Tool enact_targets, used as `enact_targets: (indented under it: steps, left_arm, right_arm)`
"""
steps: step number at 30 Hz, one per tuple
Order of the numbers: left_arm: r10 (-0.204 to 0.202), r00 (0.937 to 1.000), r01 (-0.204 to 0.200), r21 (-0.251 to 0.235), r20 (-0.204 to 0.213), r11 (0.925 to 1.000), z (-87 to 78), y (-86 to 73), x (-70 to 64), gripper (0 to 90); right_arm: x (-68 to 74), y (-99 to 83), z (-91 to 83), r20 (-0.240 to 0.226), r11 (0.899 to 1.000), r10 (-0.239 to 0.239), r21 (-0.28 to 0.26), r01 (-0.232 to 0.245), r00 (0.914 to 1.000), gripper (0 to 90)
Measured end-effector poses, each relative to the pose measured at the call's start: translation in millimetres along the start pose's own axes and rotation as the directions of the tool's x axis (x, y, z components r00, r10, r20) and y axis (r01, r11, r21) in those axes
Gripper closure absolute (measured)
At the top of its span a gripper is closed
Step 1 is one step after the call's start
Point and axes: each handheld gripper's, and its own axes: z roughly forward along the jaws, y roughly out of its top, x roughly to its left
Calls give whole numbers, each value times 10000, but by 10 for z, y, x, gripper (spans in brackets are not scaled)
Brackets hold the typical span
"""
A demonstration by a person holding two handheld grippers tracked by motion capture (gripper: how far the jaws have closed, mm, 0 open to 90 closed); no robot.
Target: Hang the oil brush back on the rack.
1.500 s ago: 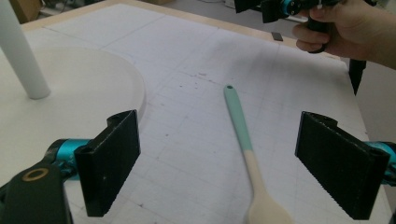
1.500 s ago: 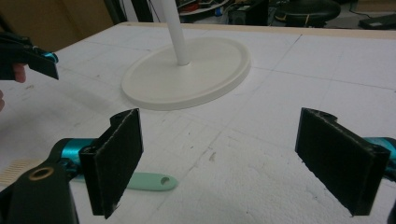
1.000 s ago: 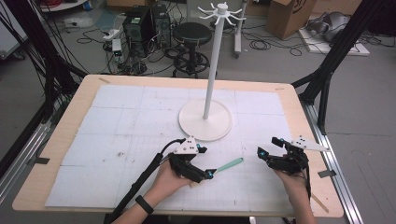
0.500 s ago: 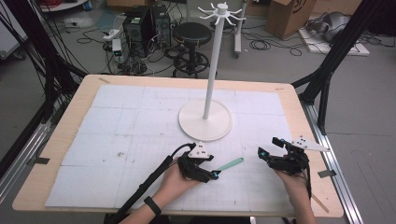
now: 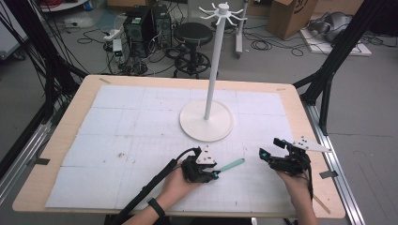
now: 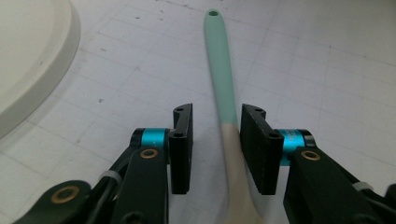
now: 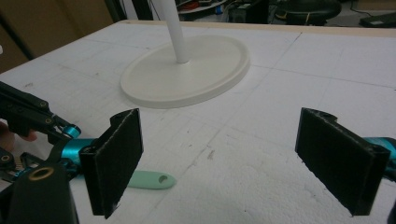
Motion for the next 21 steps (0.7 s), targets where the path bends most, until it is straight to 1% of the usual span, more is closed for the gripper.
enact_targets:
  steps: [2, 4, 5, 6, 10, 11, 13, 14, 21]
  left_arm:
    - [133, 9999, -133, 56, 20, 9999, 0, 8, -21, 700]
    - [199, 9998, -199, 70, -52, 9998, 4, 13, -41, 727]
    - [183, 9998, -183, 81, -1, 9998, 4, 14, -45, 739]
    - [156, 9999, -156, 108, 11, 9998, 4, 15, -40, 756]
    - [-11, 10000, 10, 215, 40, 9998, 10, 30, -40, 777]
    - [48, 10000, -48, 252, 28, 9997, 12, 37, -40, 785]
    - [-31, 10000, 31, 332, 14, 9994, 16, 49, -48, 801]
    - [8, 10000, -7, 392, -22, 9992, 15, 55, -50, 811]
    - [-332, 9994, 331, 289, 34, 9990, 13, 40, -40, 819]
  right_arm:
    - [0, 1, 0, -3, 10000, 4, -7, -4, 10000, 141]
    - [-1, 1, 0, -13, 10000, 32, -1, -32, 10000, 141]
    - [0, 1, 1, -9, 10000, 51, -11, -51, 10000, 141]
    - [-1, 1, 1, -3, 10000, 58, -6, -58, 10000, 141]
    - [2, 5, 3, -25, 10000, 33, -34, -33, 10000, 141]
    - [5, 6, 3, -39, 10000, 61, -47, -62, 10000, 141]
    - [2, 7, 3, -30, 10000, 26, -55, -26, 10000, 141]
    - [1, 8, 4, -44, 10000, 26, -63, -26, 10000, 141]
    - [-2, 10, -1, -35, 10000, 30, -83, -30, 10000, 141]
